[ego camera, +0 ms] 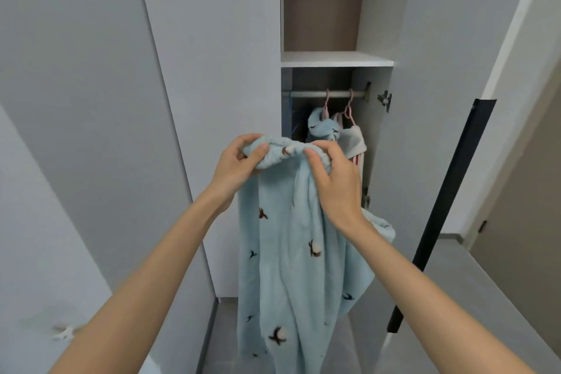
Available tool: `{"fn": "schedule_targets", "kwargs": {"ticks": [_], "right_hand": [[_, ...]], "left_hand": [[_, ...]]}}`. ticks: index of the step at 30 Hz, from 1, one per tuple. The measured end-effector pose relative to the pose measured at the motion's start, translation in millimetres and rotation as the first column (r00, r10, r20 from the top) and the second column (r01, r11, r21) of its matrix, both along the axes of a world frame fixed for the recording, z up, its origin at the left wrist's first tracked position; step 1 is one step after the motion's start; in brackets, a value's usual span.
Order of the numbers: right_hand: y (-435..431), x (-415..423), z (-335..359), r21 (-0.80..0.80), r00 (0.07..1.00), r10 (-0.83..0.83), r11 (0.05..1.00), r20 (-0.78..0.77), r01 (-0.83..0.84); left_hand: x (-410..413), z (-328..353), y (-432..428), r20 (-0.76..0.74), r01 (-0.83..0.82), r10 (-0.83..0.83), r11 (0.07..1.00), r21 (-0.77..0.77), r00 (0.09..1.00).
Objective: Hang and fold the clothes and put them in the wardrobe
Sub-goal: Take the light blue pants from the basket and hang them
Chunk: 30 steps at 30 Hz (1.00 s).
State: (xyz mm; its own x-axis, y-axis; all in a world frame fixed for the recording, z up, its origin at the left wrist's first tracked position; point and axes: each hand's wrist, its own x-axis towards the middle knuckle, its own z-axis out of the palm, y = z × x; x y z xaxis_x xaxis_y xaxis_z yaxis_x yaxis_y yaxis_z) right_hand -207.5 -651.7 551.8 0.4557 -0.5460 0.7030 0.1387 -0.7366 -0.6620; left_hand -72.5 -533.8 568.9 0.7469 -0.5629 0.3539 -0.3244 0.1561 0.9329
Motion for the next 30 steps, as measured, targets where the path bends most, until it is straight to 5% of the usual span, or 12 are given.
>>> {"fn": "schedule_targets", "kwargs": {"ticks": [11, 15, 18, 22, 24, 27, 30], "right_hand": [[-98, 50, -11, -0.034, 0.979, -0.127, 0.992, -0.157, 0.123], [-143, 82, -13, -0.023, 0.97, -0.146, 0.989, -0.193, 0.144], [-181, 108, -18, -0.05, 0.954, -0.163, 0.987, -0.252, 0.155], [-227, 140, -26, -0.078, 0.919, -0.204, 0.979, -0.338, 0.188], [-245, 155, -30, -0.074, 0.905, -0.21, 0.978, -0.369, 0.197], [-267, 175, -36, -0.069, 0.891, -0.218, 0.976, -0.398, 0.207], [-282, 190, -41, -0.052, 0.883, -0.219, 0.975, -0.414, 0.218]], "left_hand": [[65, -28, -93, 0.073, 0.137, -0.163, 0.951, 0.277, 0.984], [113, -40, -142, 0.337, -0.077, -0.082, 0.898, 0.433, 0.938], [158, -53, -182, 0.72, -0.405, -0.033, 0.808, 0.428, 0.694], [221, -69, -239, 0.929, -0.529, -0.166, 0.783, 0.328, 0.33], [248, -72, -265, 0.953, -0.6, -0.254, 0.741, 0.3, 0.163], [273, -73, -289, 0.849, -0.796, -0.52, 0.473, 0.378, 0.094], [284, -72, -301, 0.719, -0.936, -0.693, 0.219, 0.277, 0.05]]}}
